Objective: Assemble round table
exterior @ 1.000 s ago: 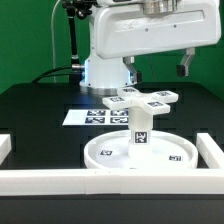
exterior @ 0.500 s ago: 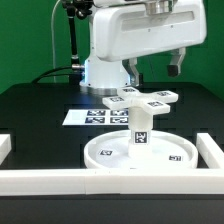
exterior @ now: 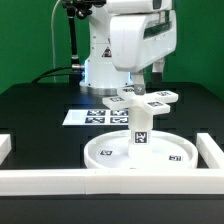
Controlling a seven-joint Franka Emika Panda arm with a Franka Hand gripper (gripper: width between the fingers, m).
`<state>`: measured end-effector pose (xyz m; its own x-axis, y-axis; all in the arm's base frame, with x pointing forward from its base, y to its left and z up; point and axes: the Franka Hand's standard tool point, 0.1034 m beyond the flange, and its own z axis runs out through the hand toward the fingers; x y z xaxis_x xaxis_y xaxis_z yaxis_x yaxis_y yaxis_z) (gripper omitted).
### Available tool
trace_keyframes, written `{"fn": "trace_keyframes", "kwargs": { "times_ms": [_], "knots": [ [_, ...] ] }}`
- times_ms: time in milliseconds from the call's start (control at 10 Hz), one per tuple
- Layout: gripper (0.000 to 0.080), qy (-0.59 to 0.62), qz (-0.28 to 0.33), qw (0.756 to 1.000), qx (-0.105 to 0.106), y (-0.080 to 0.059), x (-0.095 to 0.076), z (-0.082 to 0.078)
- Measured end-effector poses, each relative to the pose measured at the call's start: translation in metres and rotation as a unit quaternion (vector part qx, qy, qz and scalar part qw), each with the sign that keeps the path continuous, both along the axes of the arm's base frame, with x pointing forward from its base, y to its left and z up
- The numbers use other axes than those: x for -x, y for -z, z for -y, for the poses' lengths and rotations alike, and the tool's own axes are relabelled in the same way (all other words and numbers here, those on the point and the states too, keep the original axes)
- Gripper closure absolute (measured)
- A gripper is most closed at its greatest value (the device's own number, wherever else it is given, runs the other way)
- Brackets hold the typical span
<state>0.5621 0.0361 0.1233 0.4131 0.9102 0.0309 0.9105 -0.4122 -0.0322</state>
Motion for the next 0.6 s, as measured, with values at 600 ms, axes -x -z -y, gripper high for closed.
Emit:
{"fn": "trace_keyframes", "kwargs": {
  "times_ms": [600],
  "knots": [
    [0.0151, -0.001, -0.008, 1.000, 0.002, 0.0115, -0.0023, 0.0054]
  ]
}}
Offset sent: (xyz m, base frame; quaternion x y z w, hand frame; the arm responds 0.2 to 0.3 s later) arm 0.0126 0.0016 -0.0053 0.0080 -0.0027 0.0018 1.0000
